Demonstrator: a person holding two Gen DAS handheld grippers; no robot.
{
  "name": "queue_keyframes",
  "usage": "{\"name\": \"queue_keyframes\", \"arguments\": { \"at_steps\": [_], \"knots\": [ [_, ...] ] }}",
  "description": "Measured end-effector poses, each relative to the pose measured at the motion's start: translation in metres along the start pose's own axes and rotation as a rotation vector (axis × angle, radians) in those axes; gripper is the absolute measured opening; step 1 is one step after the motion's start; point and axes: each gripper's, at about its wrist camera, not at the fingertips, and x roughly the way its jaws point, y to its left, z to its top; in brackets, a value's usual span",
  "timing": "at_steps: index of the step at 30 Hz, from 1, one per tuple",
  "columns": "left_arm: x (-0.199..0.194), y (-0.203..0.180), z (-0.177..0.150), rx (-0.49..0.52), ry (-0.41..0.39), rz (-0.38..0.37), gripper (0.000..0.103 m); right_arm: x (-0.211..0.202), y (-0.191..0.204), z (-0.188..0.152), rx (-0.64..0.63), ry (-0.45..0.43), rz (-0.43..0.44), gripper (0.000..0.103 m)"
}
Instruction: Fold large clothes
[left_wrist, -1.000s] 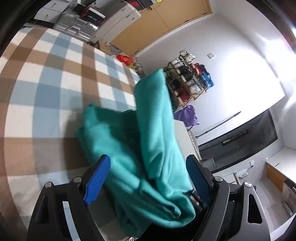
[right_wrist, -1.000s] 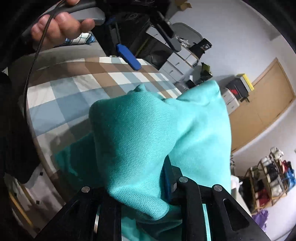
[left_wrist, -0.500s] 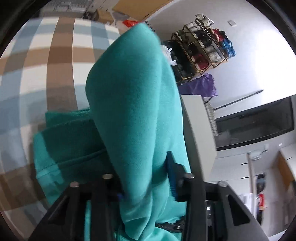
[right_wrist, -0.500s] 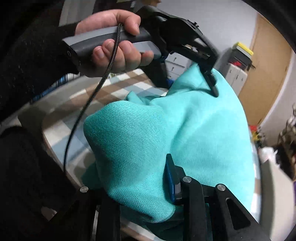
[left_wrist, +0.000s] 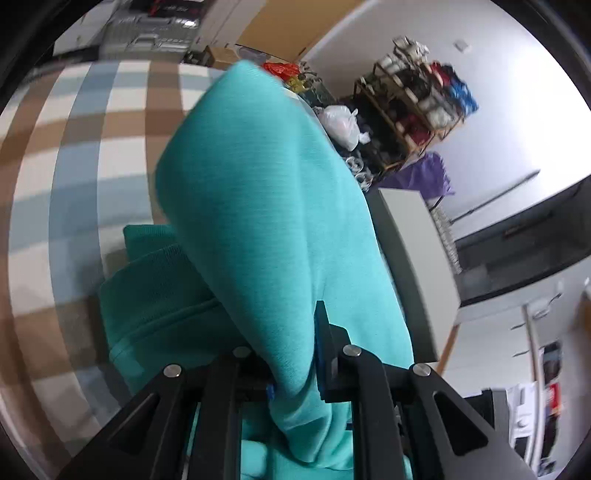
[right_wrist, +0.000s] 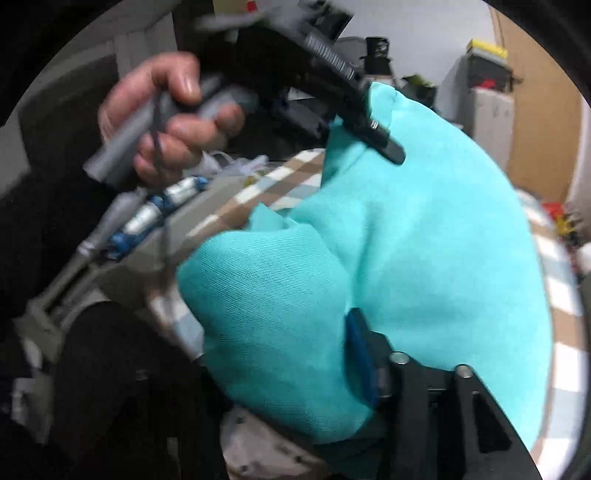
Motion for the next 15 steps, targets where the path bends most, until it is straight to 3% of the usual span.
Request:
{"name": "queue_keyframes", "arguments": {
  "at_steps": [6, 8, 9, 10, 13, 15],
  "knots": [
    [-0.007, 0.013, -0.006, -0.033, 0.024, -0.033, 0.010, -0.017, -0.020, -0.002, 0.103, -0.037, 0.176, 0.056],
    [-0.010, 0.014, -0.007, -0.040, 0.032, -0.027, 0.010, -0.023, -0.018, -0.002, 0.099, -0.046, 0.273, 0.075],
    [-0.014, 0.016, -0.009, -0.041, 0.034, -0.023, 0.010, -0.030, -0.015, -0.003, 0.088, -0.067, 0.373, 0.094],
    [-0.016, 0.016, -0.009, -0.045, 0.034, -0.019, 0.010, -0.040, -0.018, -0.002, 0.080, -0.087, 0.417, 0.102],
    [-0.024, 0.012, -0.009, -0.050, 0.019, -0.043, 0.010, -0.057, -0.018, -0.009, 0.087, -0.142, 0.468, 0.102],
    [-0.029, 0.011, -0.015, -0.052, 0.003, -0.096, 0.009, -0.059, -0.034, -0.011, 0.176, -0.163, 0.439, 0.100]
  ]
}}
